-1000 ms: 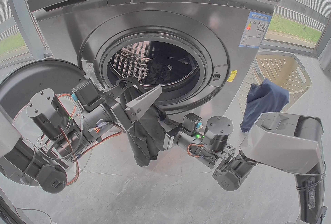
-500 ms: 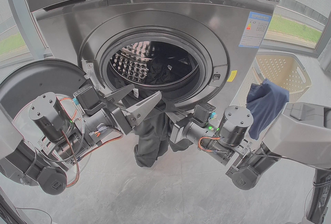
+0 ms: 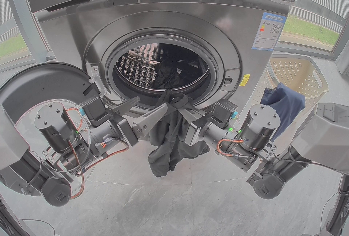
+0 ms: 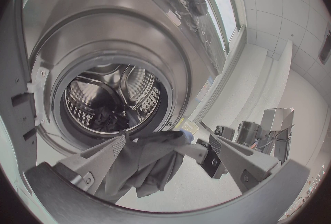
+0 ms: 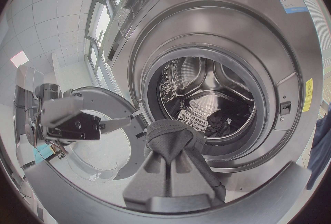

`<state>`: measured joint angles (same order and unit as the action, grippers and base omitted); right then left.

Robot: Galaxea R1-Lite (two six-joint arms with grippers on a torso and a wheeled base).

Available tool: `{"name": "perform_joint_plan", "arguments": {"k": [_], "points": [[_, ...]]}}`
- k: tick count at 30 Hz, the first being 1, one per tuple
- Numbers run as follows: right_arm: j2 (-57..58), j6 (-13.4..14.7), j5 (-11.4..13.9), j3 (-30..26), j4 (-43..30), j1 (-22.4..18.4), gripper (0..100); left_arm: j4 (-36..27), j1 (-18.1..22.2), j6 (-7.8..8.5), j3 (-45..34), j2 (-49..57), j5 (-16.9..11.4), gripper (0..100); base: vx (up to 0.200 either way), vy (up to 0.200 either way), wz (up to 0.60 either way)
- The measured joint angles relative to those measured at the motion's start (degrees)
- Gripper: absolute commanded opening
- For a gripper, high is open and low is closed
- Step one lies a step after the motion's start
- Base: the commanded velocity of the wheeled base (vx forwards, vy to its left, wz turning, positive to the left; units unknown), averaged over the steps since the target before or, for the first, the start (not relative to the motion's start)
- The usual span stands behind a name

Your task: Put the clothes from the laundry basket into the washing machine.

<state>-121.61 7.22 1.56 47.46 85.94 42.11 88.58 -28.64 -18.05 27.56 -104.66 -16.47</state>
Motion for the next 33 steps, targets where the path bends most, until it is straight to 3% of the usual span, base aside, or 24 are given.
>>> {"name": "perform_joint_plan", "arguments": {"k": [6, 8, 12, 24, 33], "points": [[0.45, 0.0, -1.69, 0.15, -0.13, -0.02, 0, 0.02, 0.63, 0.46, -2.66, -1.68, -0.61, 100, 0.0, 0.0, 0.0], [0.48, 0.02, -2.05, 0.2, -0.17, -0.02, 0, 0.13, 0.69, 0.9, -3.95, -2.18, -2.11, 100, 0.0, 0.0, 0.0], [0.52, 0.06, -2.46, 0.5, -0.24, 0.0, 0, 0.16, 0.52, 3.52, -6.84, -3.75, -4.55, 100, 0.0, 0.0, 0.0], [0.61, 0.26, -2.56, 0.69, -0.24, 0.28, 0, 0.29, 0.66, 7.44, -7.01, -9.23, -4.46, 100, 0.0, 0.0, 0.0], [0.65, 0.33, -2.56, 0.66, -0.28, 1.24, 0, 0.29, 0.66, 8.62, -5.02, -12.51, -4.28, 100, 0.0, 0.0, 0.0]]}}
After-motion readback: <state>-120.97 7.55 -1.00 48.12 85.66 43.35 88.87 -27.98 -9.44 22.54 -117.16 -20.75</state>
